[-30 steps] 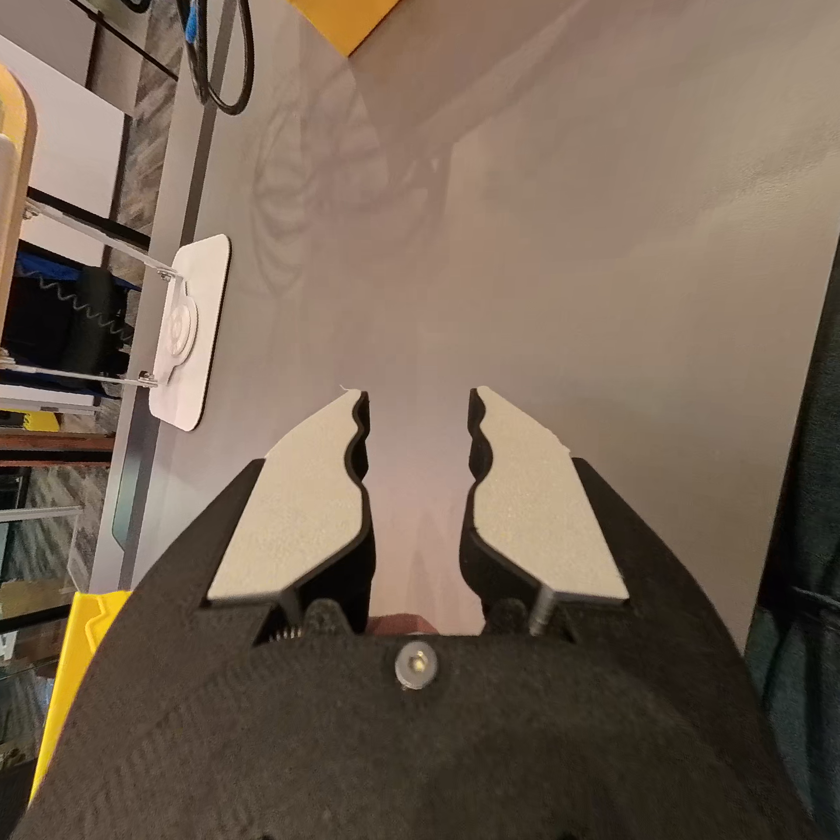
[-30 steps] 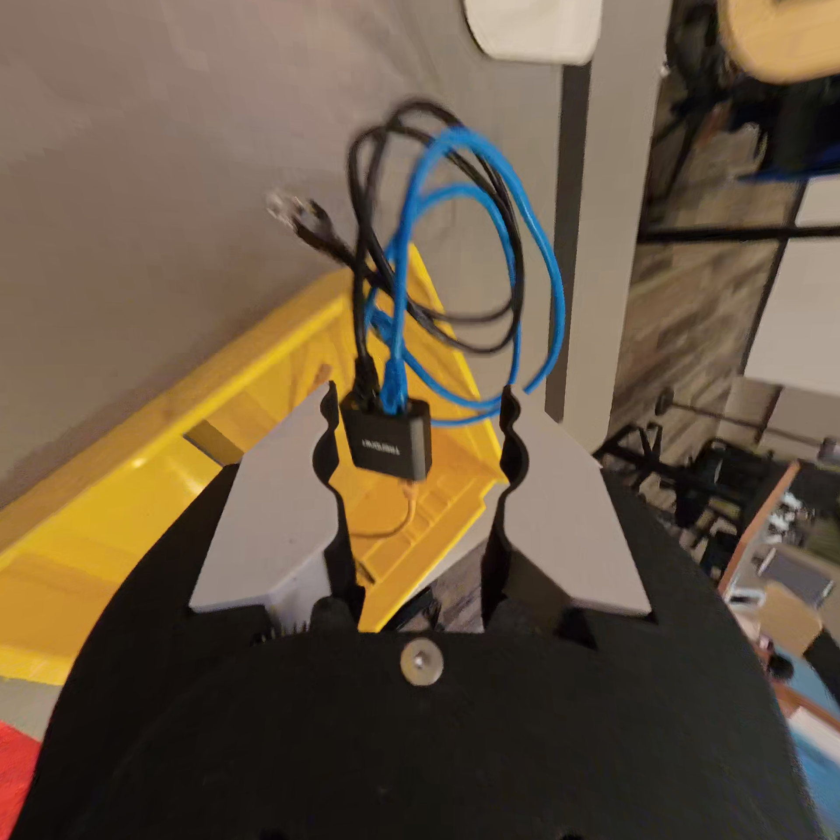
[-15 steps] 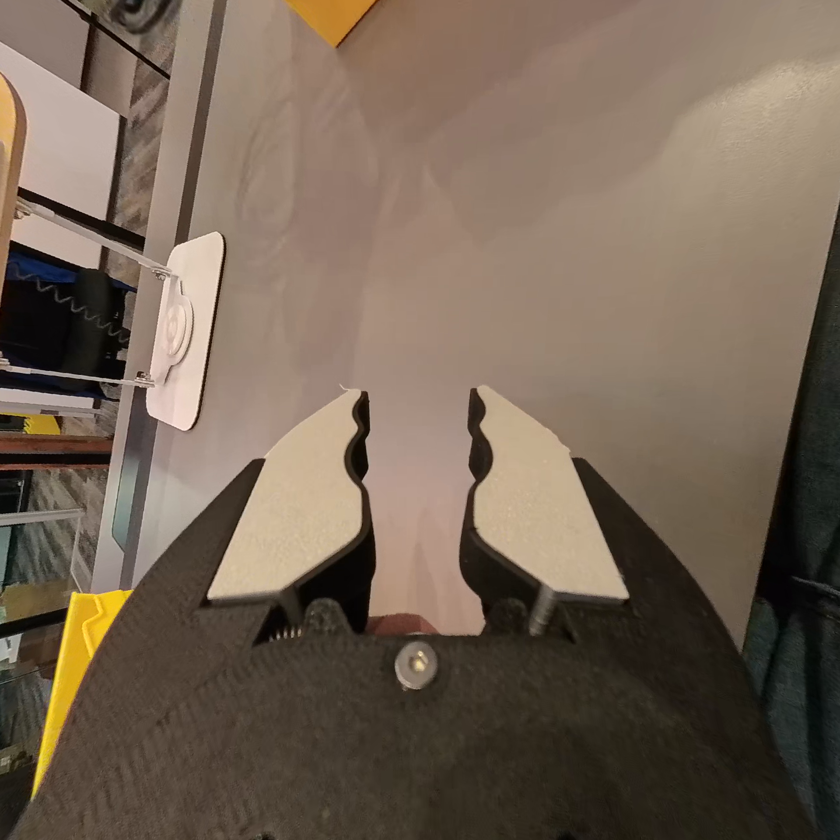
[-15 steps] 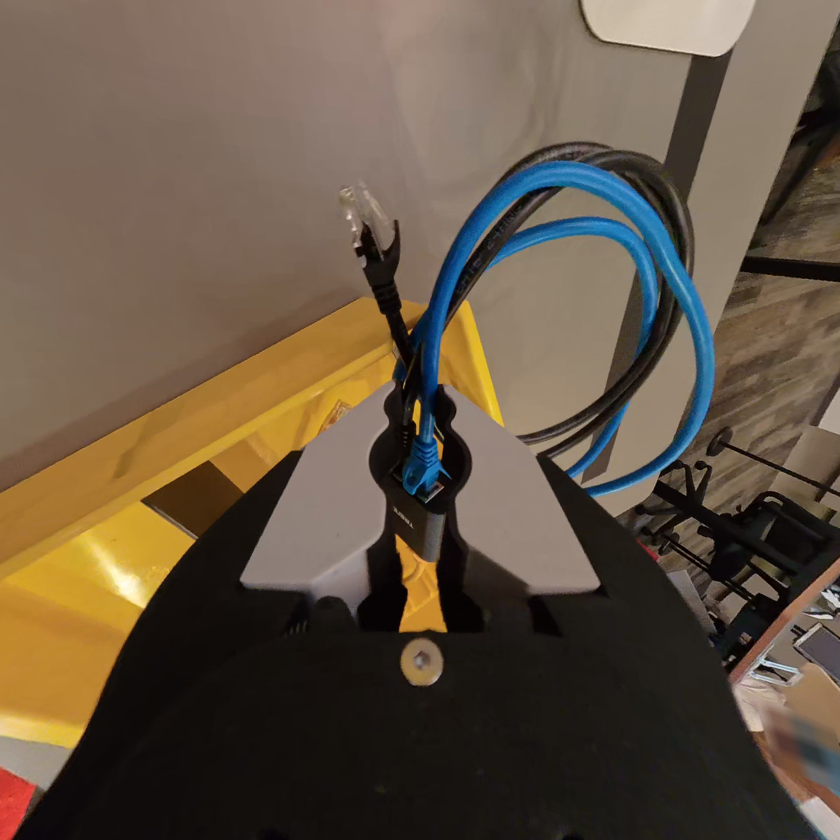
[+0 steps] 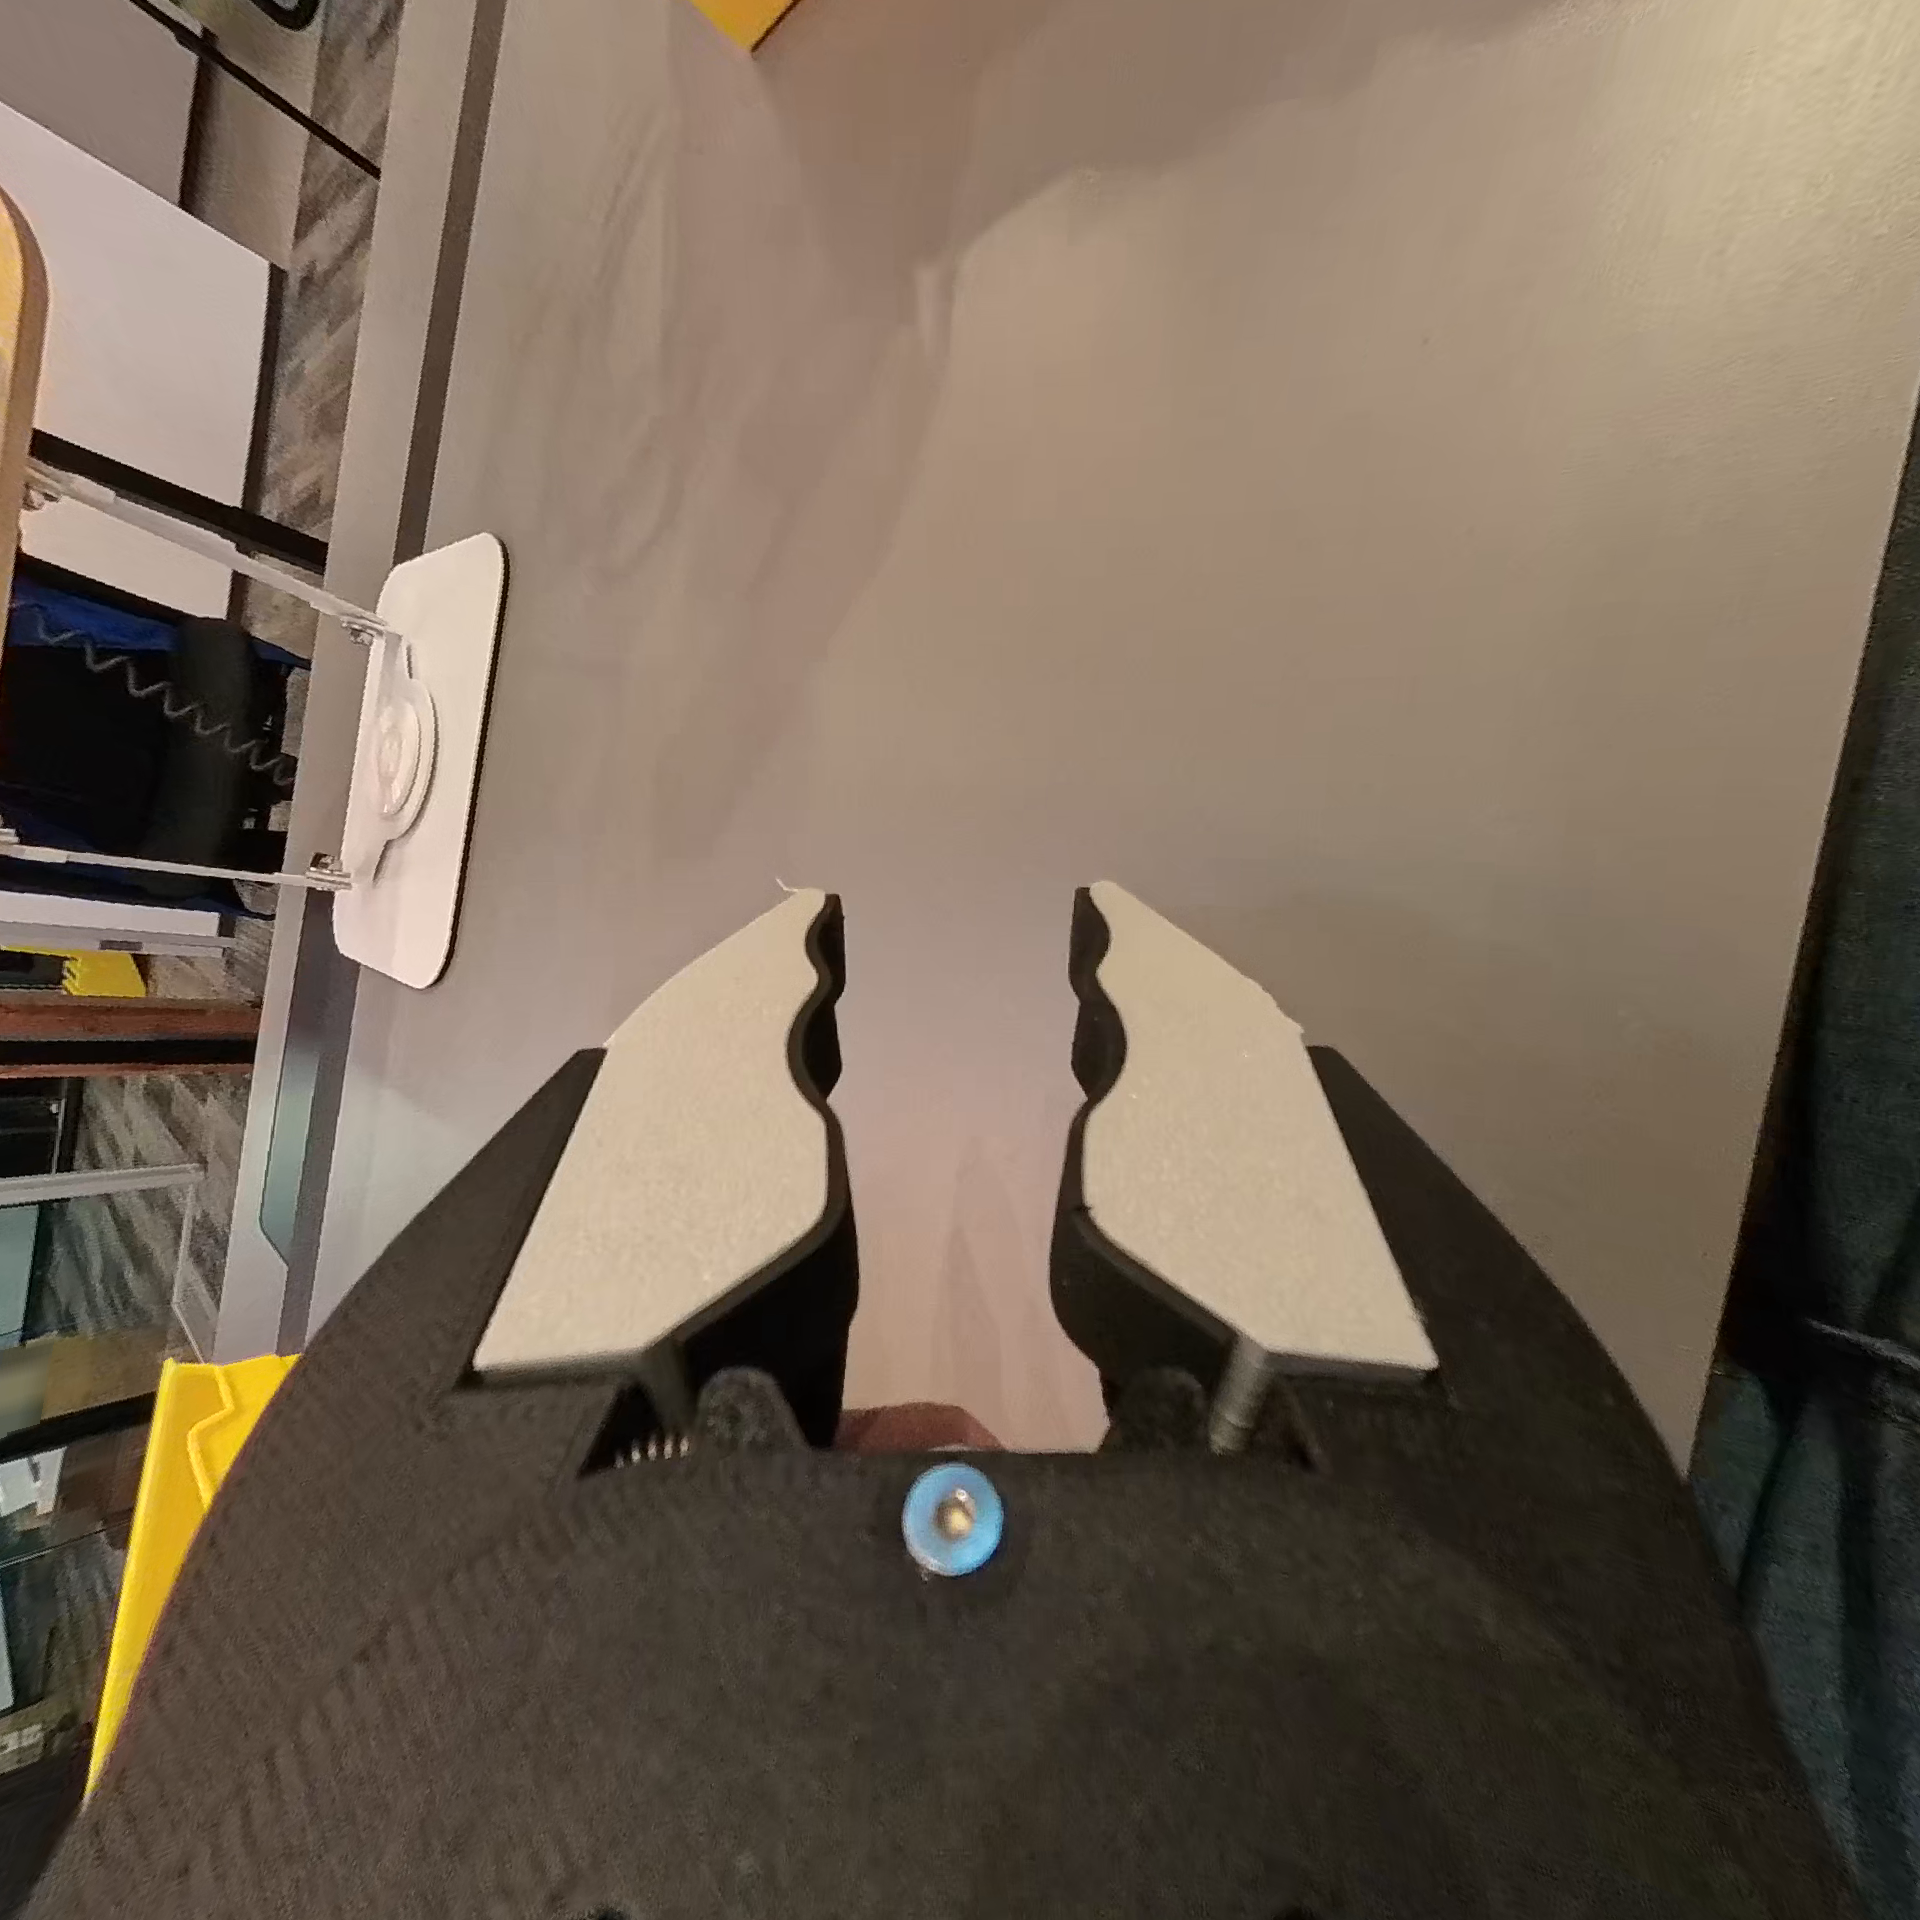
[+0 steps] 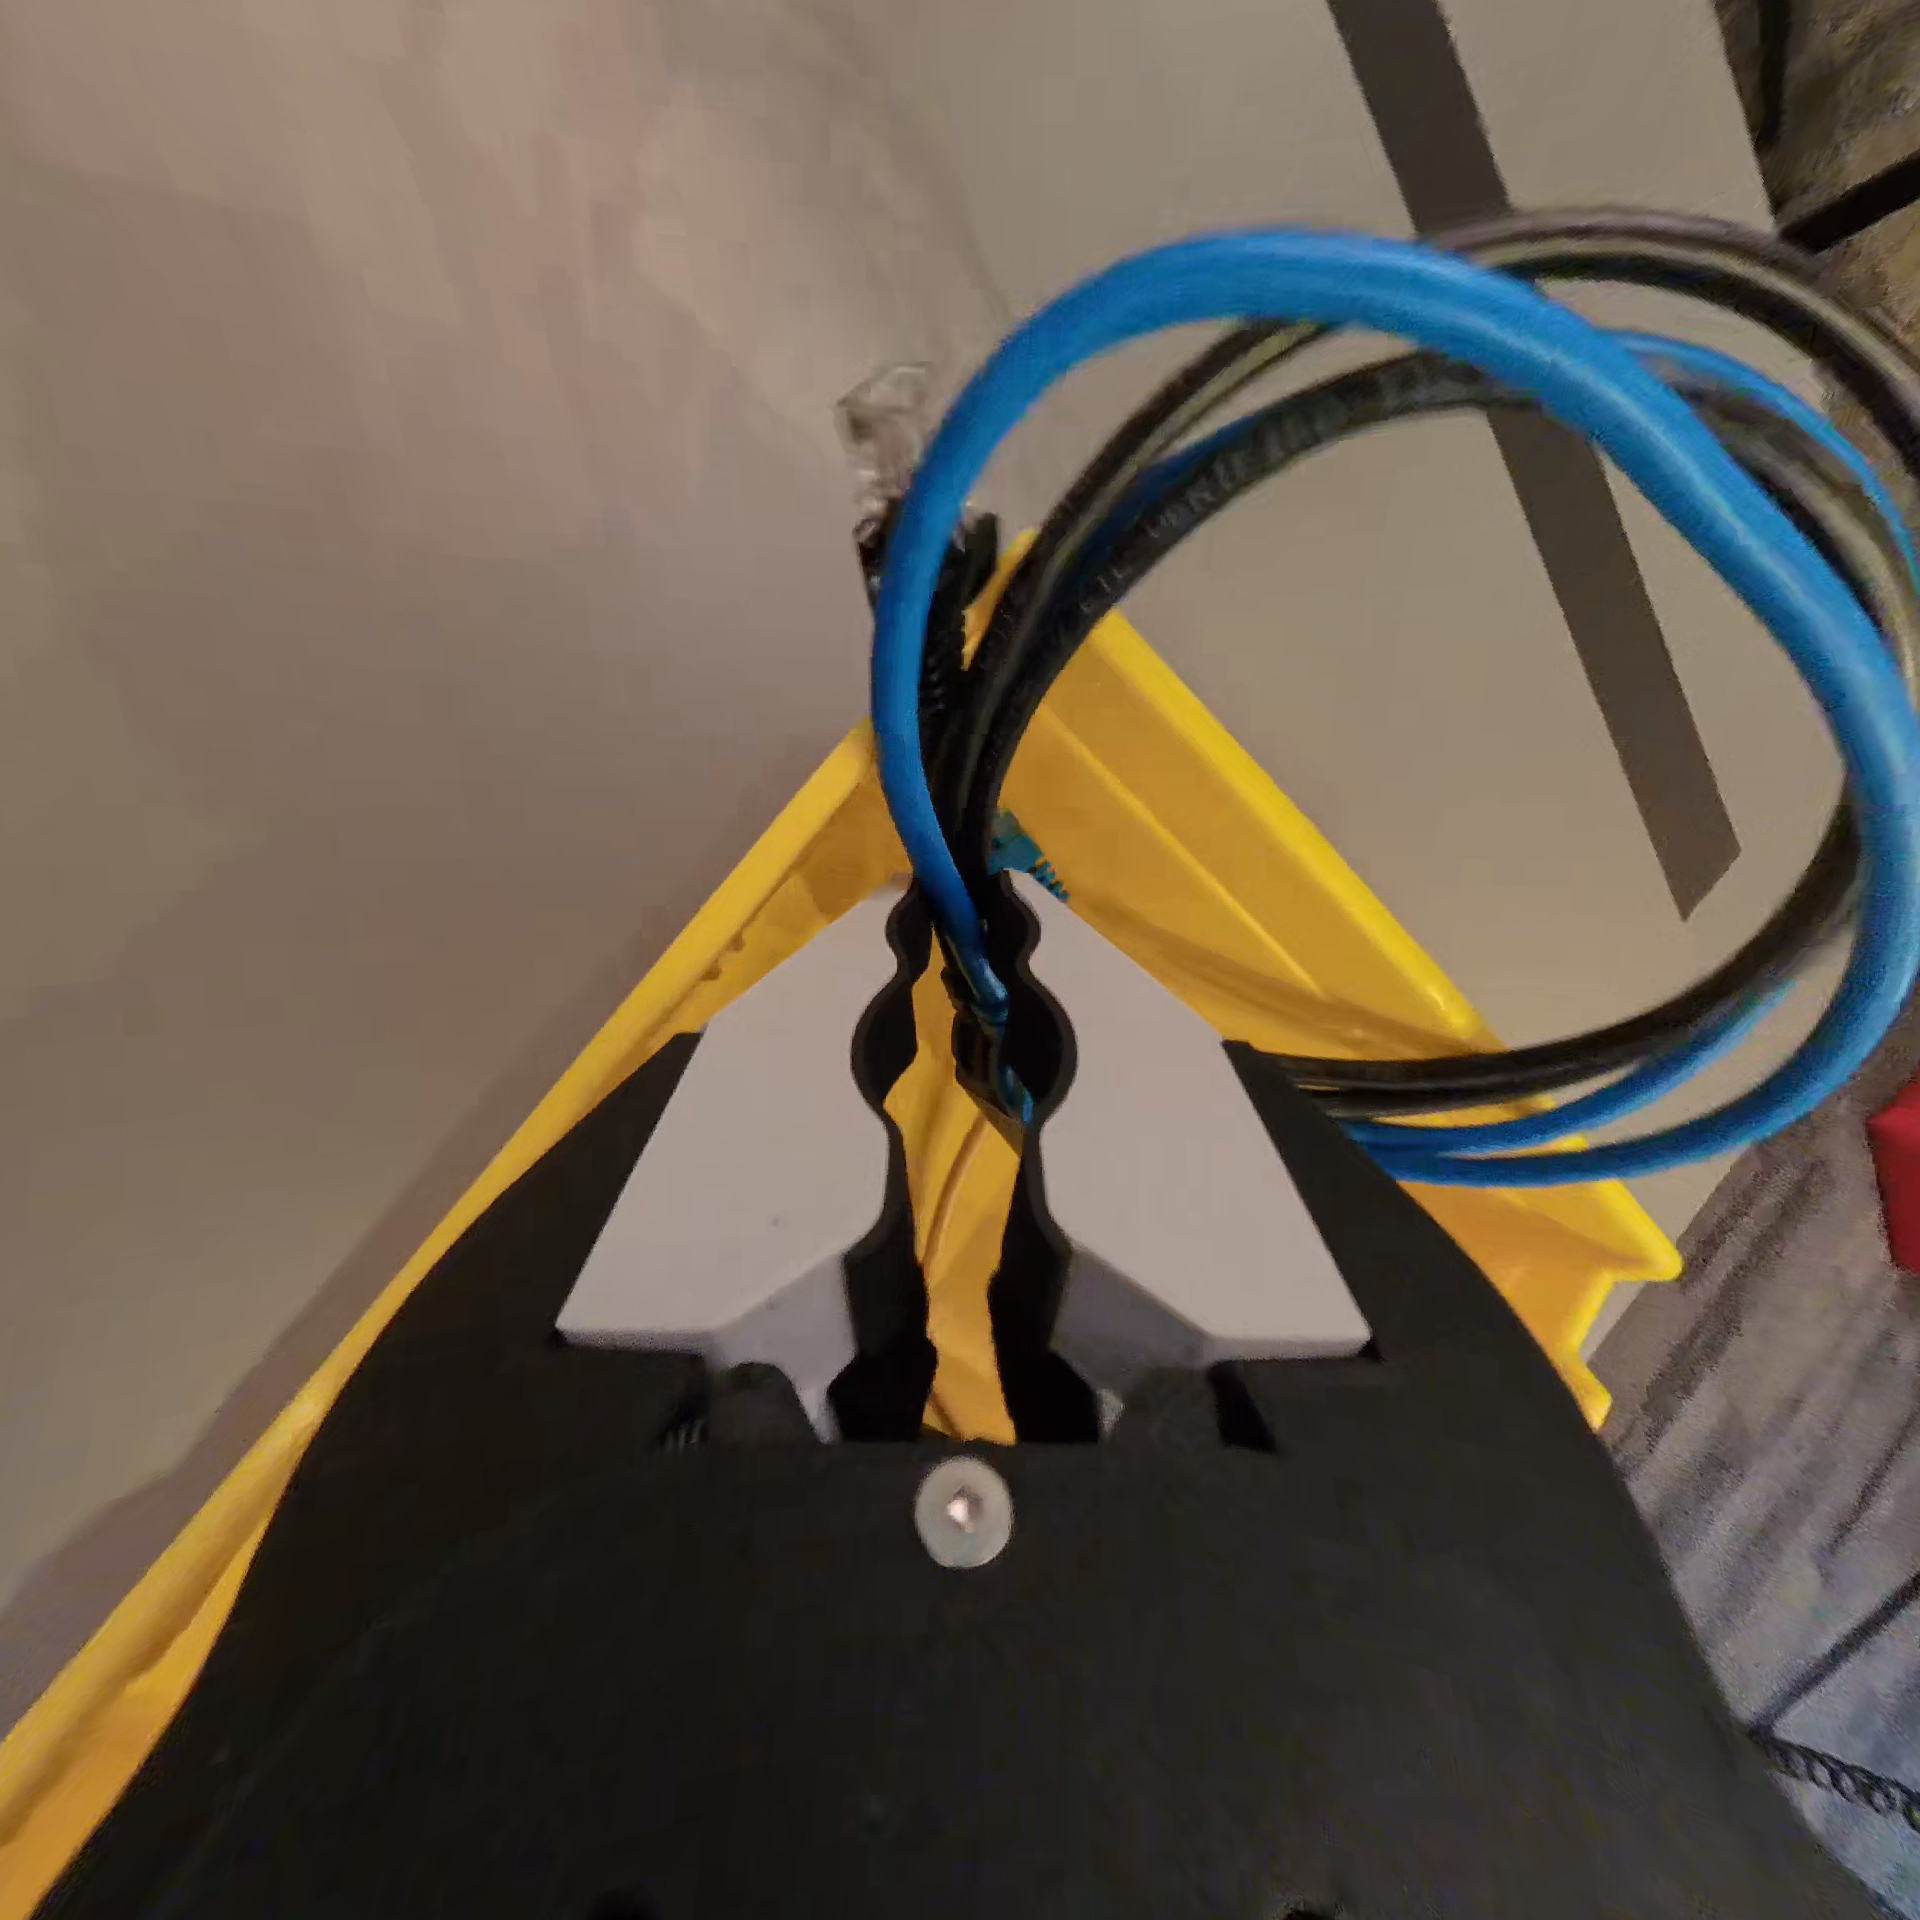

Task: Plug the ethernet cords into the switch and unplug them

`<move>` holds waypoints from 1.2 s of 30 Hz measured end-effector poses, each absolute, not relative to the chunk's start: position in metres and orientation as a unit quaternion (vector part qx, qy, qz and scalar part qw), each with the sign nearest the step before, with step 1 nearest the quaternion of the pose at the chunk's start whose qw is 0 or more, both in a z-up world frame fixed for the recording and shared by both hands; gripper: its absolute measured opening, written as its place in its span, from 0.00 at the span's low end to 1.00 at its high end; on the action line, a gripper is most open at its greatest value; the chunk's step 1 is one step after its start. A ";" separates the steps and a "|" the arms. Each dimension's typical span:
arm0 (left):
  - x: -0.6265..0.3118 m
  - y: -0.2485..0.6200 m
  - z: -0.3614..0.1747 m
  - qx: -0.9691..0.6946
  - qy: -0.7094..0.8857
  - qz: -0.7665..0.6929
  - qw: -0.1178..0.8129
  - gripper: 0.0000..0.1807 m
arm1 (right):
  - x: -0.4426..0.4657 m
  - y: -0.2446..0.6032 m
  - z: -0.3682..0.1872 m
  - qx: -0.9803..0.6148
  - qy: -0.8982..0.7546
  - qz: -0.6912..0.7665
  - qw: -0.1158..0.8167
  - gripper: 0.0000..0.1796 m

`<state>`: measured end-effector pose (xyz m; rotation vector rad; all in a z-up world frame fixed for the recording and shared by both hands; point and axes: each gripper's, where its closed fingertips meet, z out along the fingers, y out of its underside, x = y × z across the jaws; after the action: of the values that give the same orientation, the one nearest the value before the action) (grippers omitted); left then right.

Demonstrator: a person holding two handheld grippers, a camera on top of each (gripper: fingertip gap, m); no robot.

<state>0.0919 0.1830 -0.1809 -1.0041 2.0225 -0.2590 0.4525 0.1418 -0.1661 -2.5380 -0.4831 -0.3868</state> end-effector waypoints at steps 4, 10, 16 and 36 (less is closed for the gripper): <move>0.092 0.182 -0.182 -0.400 0.808 -0.102 0.420 0.23 | 0.458 0.136 -0.187 -0.944 -0.203 -0.168 0.198 0.05; 0.091 0.184 -0.181 -0.402 0.807 -0.101 0.420 0.23 | 0.458 0.135 -0.209 -0.952 -0.221 -0.169 0.128 0.04; 0.089 0.185 -0.177 -0.399 0.807 -0.096 0.425 0.23 | 0.459 0.135 -0.203 -0.946 -0.233 -0.190 0.121 0.04; 0.084 0.213 -0.125 -0.412 0.775 -0.079 0.473 0.25 | 0.475 0.088 -0.092 -0.928 -0.127 -0.260 0.233 0.15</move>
<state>0.0836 0.2131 -0.1253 -1.0094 1.8956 -0.1932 0.4754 0.0878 -0.0915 -2.5502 -0.3498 -0.7128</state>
